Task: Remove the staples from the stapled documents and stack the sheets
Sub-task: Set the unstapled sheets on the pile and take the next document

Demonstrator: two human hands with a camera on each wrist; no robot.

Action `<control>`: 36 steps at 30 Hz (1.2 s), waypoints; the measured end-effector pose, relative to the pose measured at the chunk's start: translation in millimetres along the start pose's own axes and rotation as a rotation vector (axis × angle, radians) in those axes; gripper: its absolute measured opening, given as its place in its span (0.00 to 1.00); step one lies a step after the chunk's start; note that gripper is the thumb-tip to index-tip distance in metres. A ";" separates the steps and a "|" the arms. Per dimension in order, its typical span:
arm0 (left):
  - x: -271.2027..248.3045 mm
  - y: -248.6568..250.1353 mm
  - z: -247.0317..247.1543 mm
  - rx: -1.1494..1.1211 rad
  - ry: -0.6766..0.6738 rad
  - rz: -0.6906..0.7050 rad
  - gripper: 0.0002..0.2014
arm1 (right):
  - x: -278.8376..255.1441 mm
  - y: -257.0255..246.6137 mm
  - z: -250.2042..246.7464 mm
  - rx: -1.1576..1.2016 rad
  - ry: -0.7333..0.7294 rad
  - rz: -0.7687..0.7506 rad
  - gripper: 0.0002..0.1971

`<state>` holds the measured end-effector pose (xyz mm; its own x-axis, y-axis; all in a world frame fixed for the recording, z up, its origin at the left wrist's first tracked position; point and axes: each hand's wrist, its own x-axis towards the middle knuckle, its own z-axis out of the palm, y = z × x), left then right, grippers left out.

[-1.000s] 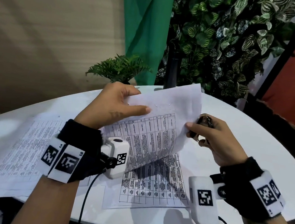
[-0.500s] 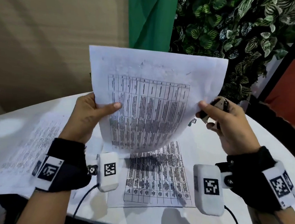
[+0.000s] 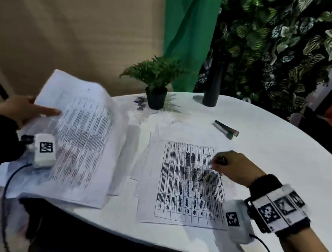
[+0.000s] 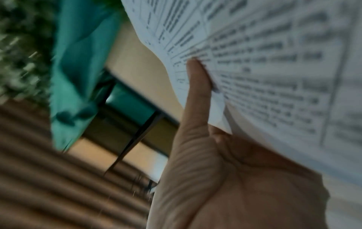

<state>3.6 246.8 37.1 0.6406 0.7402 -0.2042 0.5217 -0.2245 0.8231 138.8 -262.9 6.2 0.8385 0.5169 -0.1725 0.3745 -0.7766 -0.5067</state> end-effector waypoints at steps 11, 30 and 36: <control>6.7 -6.6 48.2 0.538 0.191 0.073 0.44 | 5.6 -3.6 14.0 -0.166 -0.200 0.061 0.09; -49.2 88.0 265.4 0.551 -0.418 0.103 0.33 | 3.1 -6.9 15.4 -0.186 -0.196 0.081 0.12; -44.9 79.5 261.2 0.229 -0.436 -0.061 0.16 | 4.1 -6.6 16.5 -0.167 -0.185 0.083 0.10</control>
<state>163.5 30.2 -26.7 0.7554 0.4335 -0.4914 0.6449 -0.3587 0.6749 133.2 -249.7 -5.0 0.7883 0.4939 -0.3669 0.3802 -0.8599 -0.3406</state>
